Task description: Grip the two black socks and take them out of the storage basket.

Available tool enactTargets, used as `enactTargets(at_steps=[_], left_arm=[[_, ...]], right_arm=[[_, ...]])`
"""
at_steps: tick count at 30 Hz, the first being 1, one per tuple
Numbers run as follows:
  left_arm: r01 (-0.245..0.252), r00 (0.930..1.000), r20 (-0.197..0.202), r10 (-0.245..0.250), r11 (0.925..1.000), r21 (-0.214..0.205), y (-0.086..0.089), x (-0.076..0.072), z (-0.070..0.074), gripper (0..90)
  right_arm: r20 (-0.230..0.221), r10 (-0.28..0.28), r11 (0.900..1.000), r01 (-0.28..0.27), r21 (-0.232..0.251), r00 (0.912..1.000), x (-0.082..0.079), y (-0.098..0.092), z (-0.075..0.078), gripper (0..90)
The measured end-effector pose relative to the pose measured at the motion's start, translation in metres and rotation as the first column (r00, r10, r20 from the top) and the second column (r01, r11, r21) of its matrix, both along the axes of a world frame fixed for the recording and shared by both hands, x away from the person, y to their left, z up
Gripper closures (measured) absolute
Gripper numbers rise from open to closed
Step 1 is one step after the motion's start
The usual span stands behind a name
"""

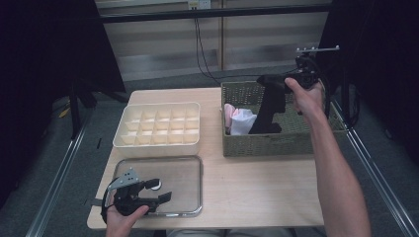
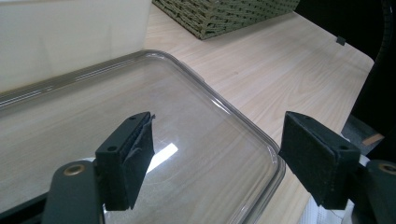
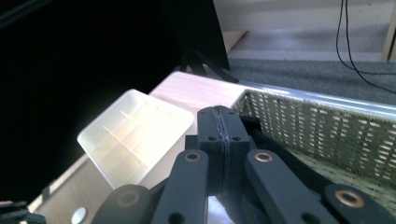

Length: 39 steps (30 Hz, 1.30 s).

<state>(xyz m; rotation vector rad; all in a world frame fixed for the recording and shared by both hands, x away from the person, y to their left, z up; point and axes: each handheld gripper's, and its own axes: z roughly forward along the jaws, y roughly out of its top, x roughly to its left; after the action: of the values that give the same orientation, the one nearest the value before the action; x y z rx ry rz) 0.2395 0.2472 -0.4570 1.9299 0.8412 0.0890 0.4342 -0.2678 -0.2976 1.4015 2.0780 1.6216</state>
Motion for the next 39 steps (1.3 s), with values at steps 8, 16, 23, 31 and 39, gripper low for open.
enactTargets(at_steps=[8,16,23,31,39], left_arm=[[0.005,0.9998,0.018,-0.005,1.0000,0.006,-0.002,-0.001,0.001,29.8],[0.007,0.9998,0.016,-0.008,0.9999,0.012,-0.004,0.000,0.000,31.2],[0.003,0.9999,0.016,-0.003,0.9999,0.010,-0.008,0.005,0.003,32.6],[0.025,0.9991,0.035,-0.025,0.9996,-0.009,-0.018,0.008,0.011,35.7],[0.067,0.9961,0.057,-0.068,0.9976,0.016,-0.033,0.013,0.016,34.7]], right_arm=[[0.035,-0.018,0.9998,0.018,0.011,0.9992,-0.008,-0.005,0.016,89.0],[0.065,-0.014,0.9997,0.013,0.019,0.9978,-0.012,-0.005,0.027,89.0],[0.095,-0.017,0.9997,0.016,0.019,0.9953,-0.014,-0.003,0.039,89.0],[0.124,0.000,0.9996,-0.004,0.028,0.9923,-0.018,0.001,0.050,89.0],[0.148,0.006,0.9990,-0.013,0.042,0.9890,-0.023,0.004,0.060,89.0]])
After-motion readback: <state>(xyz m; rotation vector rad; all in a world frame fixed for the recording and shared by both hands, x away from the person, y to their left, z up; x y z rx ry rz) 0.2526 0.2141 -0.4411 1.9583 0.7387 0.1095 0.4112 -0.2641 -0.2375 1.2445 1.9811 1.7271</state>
